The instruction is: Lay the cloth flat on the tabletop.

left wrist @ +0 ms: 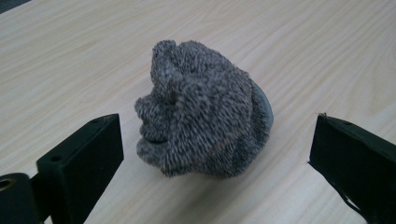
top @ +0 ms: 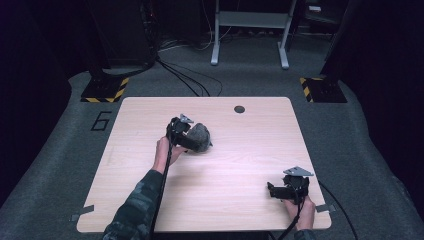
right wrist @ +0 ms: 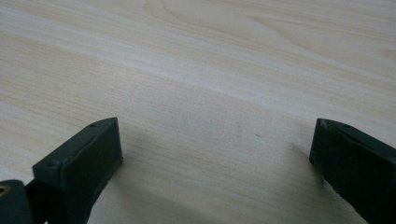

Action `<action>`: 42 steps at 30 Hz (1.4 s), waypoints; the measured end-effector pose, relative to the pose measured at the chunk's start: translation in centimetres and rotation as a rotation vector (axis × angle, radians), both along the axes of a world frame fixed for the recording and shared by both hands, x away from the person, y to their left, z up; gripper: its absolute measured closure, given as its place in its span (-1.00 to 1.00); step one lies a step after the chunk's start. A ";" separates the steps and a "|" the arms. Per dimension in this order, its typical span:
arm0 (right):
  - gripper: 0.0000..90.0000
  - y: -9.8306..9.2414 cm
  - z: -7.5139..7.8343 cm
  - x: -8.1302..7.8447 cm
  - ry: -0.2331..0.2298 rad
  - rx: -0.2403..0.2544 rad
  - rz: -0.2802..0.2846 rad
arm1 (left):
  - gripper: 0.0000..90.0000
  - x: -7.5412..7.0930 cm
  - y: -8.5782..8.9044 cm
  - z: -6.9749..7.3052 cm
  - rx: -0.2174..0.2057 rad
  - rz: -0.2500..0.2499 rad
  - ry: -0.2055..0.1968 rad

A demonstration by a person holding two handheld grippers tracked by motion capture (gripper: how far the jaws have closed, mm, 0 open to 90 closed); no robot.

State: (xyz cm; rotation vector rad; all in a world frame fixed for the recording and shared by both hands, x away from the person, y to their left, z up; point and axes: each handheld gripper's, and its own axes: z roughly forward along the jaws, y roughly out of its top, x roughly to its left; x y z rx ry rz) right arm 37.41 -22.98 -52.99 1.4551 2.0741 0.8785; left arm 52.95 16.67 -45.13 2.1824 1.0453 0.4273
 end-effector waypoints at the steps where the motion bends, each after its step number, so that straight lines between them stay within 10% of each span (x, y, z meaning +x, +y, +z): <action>1: -0.97 0.0 0.0 0.0 0.000 0.000 0.000 | -0.92 0.3 0.0 0.0 -0.006 0.000 0.012; 10: -0.96 0.0 0.0 0.0 0.000 0.000 0.001 | -0.55 2.0 -0.7 -1.2 -0.004 -0.003 0.039; 21: -0.96 0.0 0.0 0.0 -0.001 0.002 0.001 | 0.58 1.9 -0.9 -2.1 0.017 0.003 0.030; 42: -0.94 0.0 0.0 0.0 -0.002 0.002 0.002 | 0.67 -5.7 -1.0 2.6 -0.083 -0.128 -0.077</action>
